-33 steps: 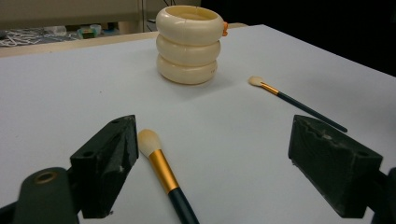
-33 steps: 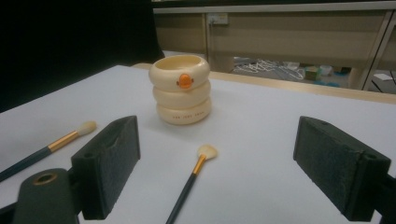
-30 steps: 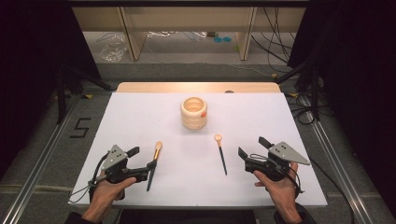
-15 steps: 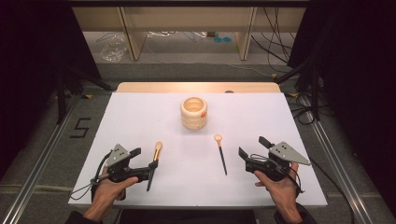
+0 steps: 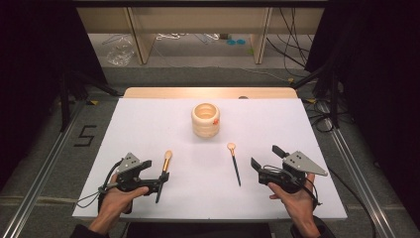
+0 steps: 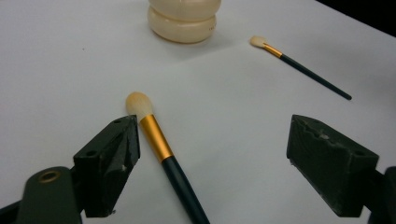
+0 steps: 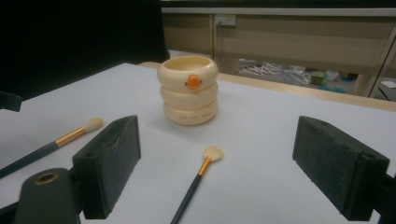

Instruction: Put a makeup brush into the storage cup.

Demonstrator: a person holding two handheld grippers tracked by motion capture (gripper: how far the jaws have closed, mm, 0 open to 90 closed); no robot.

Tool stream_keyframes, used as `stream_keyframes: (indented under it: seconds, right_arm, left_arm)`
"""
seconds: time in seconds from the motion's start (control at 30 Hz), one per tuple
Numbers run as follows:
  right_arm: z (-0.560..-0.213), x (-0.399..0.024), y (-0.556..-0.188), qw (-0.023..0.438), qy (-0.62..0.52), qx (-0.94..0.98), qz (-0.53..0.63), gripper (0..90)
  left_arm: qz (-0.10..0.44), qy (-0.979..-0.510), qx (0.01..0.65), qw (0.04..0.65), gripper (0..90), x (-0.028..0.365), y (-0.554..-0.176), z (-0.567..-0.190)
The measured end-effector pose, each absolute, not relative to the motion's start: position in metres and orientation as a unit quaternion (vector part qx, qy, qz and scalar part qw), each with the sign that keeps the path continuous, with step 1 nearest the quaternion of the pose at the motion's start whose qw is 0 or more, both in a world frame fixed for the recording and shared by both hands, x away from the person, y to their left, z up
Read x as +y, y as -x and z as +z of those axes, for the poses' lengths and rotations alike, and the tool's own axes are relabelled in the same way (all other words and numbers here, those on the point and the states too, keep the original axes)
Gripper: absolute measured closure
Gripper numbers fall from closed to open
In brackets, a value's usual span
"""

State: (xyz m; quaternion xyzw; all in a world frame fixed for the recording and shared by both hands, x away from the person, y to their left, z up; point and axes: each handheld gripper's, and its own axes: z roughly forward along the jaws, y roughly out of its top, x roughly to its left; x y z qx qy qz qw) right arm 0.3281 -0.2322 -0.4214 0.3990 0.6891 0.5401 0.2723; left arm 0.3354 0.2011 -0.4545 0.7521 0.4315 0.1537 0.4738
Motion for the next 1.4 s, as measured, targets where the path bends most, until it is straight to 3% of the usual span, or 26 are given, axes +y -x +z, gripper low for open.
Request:
stream_keyframes:
  seconds: [0.57,0.97,1.4]
  right_arm:
    - [-0.422,-0.23,-0.328,0.271,-0.392,0.694,0.539,17.7]
    - [-0.423,-0.229,-0.329,0.266,-0.387,0.696,0.542,20.0]
    - [-0.422,-0.229,-0.329,0.26,-0.387,0.699,0.543,20.7]
  left_arm:
    - [0.124,-0.821,0.423,0.363,30.2,0.198,-0.364,-0.457]
    - [0.106,-0.828,0.434,0.339,35.9,0.188,-0.376,-0.462]
    - [0.075,-0.849,0.422,0.309,49.9,0.186,-0.387,-0.467]
